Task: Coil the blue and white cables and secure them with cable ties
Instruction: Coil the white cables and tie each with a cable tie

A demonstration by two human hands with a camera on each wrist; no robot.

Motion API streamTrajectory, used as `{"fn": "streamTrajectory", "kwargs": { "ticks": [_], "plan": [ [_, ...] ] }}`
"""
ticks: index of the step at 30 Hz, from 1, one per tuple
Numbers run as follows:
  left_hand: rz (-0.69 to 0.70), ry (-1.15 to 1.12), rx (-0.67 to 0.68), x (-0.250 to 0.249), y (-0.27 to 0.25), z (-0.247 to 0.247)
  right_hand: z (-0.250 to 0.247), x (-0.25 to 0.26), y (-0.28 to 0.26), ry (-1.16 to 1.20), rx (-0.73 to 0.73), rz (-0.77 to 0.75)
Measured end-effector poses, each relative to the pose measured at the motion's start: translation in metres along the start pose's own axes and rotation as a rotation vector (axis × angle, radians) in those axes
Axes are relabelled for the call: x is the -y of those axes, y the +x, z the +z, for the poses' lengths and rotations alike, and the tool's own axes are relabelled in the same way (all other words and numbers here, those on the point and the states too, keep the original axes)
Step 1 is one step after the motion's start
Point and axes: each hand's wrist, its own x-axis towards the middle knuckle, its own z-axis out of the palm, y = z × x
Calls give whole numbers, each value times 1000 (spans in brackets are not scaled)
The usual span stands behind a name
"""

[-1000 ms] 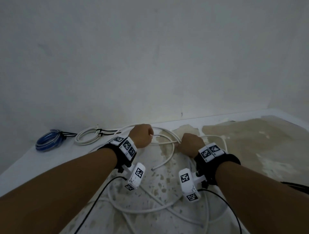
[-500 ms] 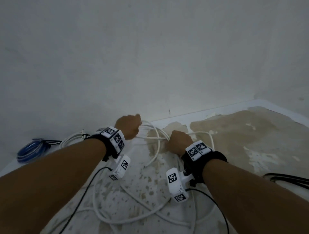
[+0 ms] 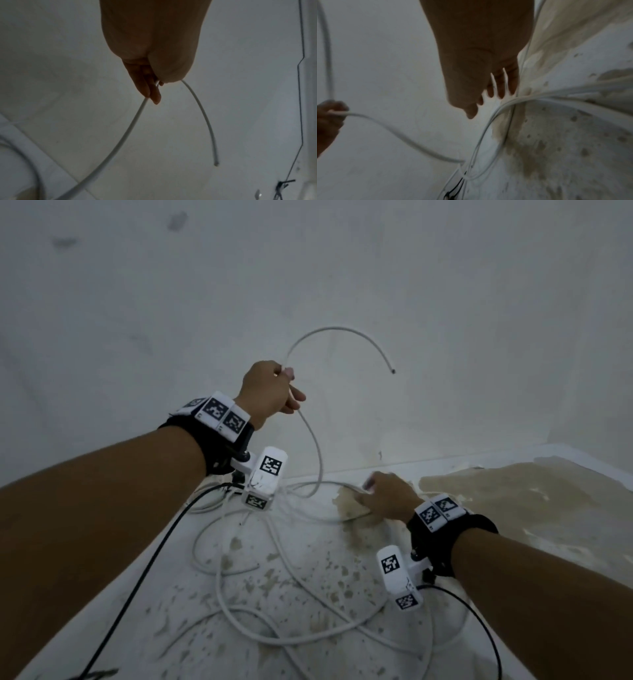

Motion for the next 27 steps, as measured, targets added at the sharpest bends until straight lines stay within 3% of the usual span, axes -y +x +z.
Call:
{"fn": "streamTrajectory", "kwargs": {
  "ticks": [3, 5, 10, 15, 20, 24, 27],
  "plan": [
    [-84, -161, -3, -11, -8, 3, 5, 45, -18, 458, 109, -168],
    [-116, -242, -32, -18, -11, 1, 12, 72, -27, 585, 216, -225],
    [-183, -268, -167, -21, -14, -33, 14, 87, -31, 773, 331, -217],
    [-227, -306, -240, -16, -21, -53, 12, 94, -43, 620, 416, -179],
    [-155, -4, -379, -16, -28, -78, 5, 69, -34, 348, 268, 35],
    [-108, 262, -327, -4, -34, -94, -11, 34, -29, 452, 131, 244],
    [-117, 368, -326, 9, -39, -94, -25, 33, -26, 497, 20, 249]
  ]
}}
